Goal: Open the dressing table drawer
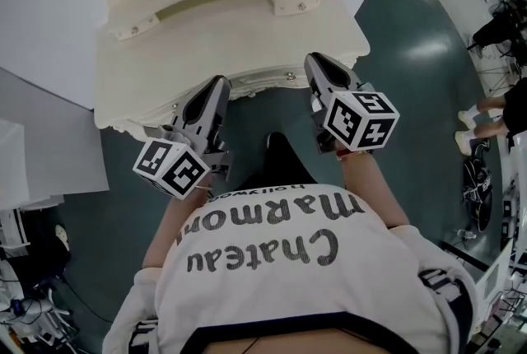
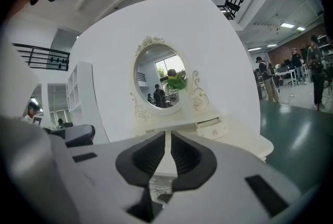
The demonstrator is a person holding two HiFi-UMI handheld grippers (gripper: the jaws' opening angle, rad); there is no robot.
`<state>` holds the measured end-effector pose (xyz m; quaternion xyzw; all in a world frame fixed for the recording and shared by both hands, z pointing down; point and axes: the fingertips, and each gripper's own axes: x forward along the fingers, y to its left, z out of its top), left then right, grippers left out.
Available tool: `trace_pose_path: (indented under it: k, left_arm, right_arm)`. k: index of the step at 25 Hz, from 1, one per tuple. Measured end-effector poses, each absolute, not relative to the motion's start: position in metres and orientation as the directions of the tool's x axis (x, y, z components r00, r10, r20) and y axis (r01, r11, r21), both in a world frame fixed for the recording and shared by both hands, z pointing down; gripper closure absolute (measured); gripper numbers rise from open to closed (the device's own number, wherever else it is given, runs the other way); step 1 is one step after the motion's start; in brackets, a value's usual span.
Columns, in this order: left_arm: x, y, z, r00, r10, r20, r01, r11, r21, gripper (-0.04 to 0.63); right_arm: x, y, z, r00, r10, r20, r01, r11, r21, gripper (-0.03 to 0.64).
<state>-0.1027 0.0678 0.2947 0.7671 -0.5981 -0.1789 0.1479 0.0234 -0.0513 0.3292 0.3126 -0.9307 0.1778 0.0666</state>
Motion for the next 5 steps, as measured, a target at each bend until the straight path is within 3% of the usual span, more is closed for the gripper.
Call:
trace_pose_path:
  k: [5]
  left_arm:
    - [-0.0974,0.0691,0.2959,0.229,-0.969,-0.093,-0.862,-0.246,0.442,0.572]
  right_arm:
    - [0.0222,-0.0475,0.3300,-0.803,-0.544,0.242,-0.595,0.751,-0.287,0.565]
